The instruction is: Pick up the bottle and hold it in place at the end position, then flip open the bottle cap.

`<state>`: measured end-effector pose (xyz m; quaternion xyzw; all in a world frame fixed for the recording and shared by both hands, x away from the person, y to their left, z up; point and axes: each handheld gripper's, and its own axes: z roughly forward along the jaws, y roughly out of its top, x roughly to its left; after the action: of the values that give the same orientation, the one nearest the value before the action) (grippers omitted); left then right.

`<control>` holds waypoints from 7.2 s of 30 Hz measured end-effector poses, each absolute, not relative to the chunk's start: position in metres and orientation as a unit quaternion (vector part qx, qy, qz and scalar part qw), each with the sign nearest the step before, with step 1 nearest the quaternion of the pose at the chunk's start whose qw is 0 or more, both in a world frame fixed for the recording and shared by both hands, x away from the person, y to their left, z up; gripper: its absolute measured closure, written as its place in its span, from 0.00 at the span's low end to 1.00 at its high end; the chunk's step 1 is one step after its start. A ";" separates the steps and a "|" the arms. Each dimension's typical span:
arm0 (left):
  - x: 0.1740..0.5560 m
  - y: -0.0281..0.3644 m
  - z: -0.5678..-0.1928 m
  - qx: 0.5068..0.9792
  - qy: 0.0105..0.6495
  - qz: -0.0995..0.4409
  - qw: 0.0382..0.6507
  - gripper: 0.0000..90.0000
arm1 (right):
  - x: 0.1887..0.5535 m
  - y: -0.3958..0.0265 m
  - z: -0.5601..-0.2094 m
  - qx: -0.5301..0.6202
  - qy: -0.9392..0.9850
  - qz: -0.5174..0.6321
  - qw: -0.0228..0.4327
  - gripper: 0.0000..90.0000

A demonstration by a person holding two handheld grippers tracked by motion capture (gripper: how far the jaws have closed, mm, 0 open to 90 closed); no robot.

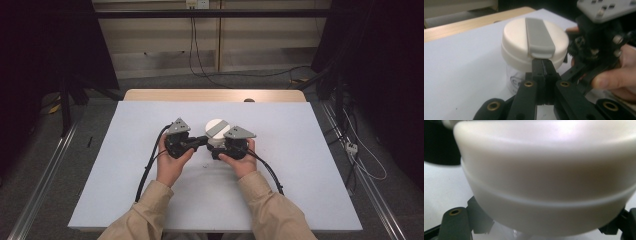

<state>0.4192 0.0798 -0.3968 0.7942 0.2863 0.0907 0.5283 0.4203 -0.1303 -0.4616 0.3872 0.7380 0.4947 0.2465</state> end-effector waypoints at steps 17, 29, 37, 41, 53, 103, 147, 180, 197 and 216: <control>0.422 0.075 -0.388 0.798 0.284 0.092 0.523 1.00 | 0.421 -0.130 -0.462 0.388 0.739 0.494 0.245 0.21; 0.426 0.076 -0.383 0.797 0.289 0.094 0.522 1.00 | 0.421 -0.130 -0.462 0.388 0.739 0.494 0.244 0.21; 0.426 0.074 -0.381 0.797 0.287 0.093 0.523 1.00 | 0.421 -0.130 -0.462 0.388 0.739 0.494 0.244 0.21; 0.427 0.073 -0.379 0.797 0.286 0.095 0.524 1.00 | 0.421 -0.130 -0.462 0.388 0.739 0.493 0.244 0.21; 0.432 0.069 -0.371 0.796 0.285 0.099 0.525 1.00 | 0.421 -0.130 -0.462 0.389 0.740 0.492 0.244 0.21; 0.463 0.026 -0.348 0.798 0.264 0.107 0.531 1.00 | 0.421 -0.130 -0.462 0.390 0.740 0.490 0.245 0.21; 0.482 0.003 -0.364 0.814 0.266 0.095 0.507 1.00 | 0.422 -0.130 -0.462 0.396 0.739 0.489 0.241 0.21; 0.489 -0.008 -0.373 0.817 0.268 0.089 0.502 0.96 | 0.424 -0.132 -0.462 0.398 0.740 0.491 0.232 0.21; 0.472 0.040 -0.358 0.794 0.292 0.082 0.527 0.48 | 0.418 -0.138 -0.460 0.423 0.746 0.473 0.204 0.05; 0.430 0.113 -0.377 0.802 0.297 0.079 0.513 0.23 | 0.387 -0.168 -0.444 0.415 0.750 0.474 0.199 0.06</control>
<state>0.4298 0.1130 -0.3770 0.8019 0.2966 0.0790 0.5126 0.3869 -0.1677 -0.4438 0.4154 0.7504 0.4740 0.1992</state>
